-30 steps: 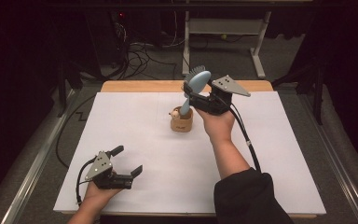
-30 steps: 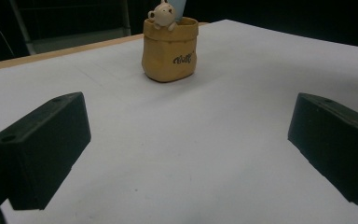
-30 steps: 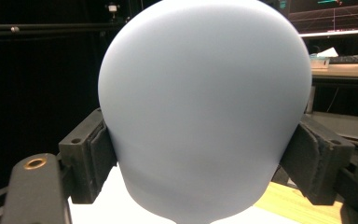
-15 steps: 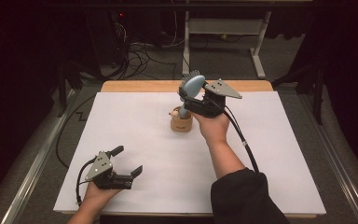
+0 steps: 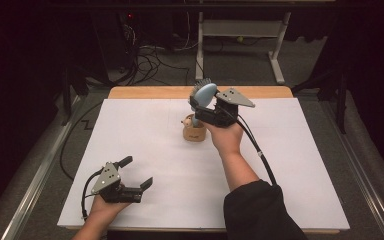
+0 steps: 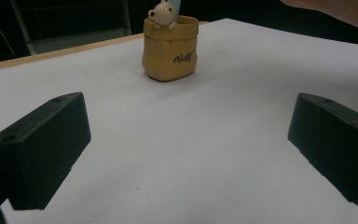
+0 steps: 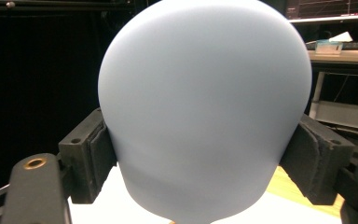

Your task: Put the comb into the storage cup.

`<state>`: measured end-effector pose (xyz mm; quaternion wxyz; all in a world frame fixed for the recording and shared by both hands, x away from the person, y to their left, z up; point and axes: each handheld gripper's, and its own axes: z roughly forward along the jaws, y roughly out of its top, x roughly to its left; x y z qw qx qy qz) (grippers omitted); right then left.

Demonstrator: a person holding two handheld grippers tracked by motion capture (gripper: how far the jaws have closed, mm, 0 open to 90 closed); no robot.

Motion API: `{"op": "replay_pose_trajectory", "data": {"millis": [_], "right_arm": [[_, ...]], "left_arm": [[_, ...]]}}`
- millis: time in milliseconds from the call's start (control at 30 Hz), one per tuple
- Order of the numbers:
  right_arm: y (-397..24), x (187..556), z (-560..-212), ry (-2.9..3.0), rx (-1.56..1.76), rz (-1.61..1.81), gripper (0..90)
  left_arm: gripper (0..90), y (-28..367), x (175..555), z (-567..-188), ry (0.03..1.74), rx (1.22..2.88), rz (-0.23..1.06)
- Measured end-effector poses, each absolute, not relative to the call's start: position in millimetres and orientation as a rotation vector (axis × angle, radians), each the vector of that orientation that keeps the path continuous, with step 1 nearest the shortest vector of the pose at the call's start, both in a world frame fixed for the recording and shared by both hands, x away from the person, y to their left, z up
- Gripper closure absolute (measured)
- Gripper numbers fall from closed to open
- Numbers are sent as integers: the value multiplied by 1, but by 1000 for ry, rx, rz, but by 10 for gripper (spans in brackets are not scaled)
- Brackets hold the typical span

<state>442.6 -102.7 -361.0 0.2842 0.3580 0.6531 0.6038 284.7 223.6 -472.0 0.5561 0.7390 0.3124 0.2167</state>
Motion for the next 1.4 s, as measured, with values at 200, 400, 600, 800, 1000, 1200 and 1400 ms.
{"op": "replay_pose_trajectory", "data": {"millis": [200,400,600,800,1000,1200,1400], "right_arm": [[-97,444,-367,1759,944,1597,205],[-93,445,-372,1760,950,1588,205],[-92,446,-377,1767,957,1580,205],[-92,448,-383,1769,968,1572,205],[-93,449,-385,1763,973,1583,203],[-95,449,-384,1757,1008,1582,200],[-96,449,-383,1772,1014,1576,198]], "left_arm": [[0,223,285,-473,738,1745,510],[0,224,285,-473,739,1746,509],[0,223,285,-473,740,1743,505],[0,224,285,-473,743,1741,506],[0,224,286,-473,744,1742,504],[0,223,285,-473,741,1745,502],[0,223,285,-473,739,1746,499]]}}
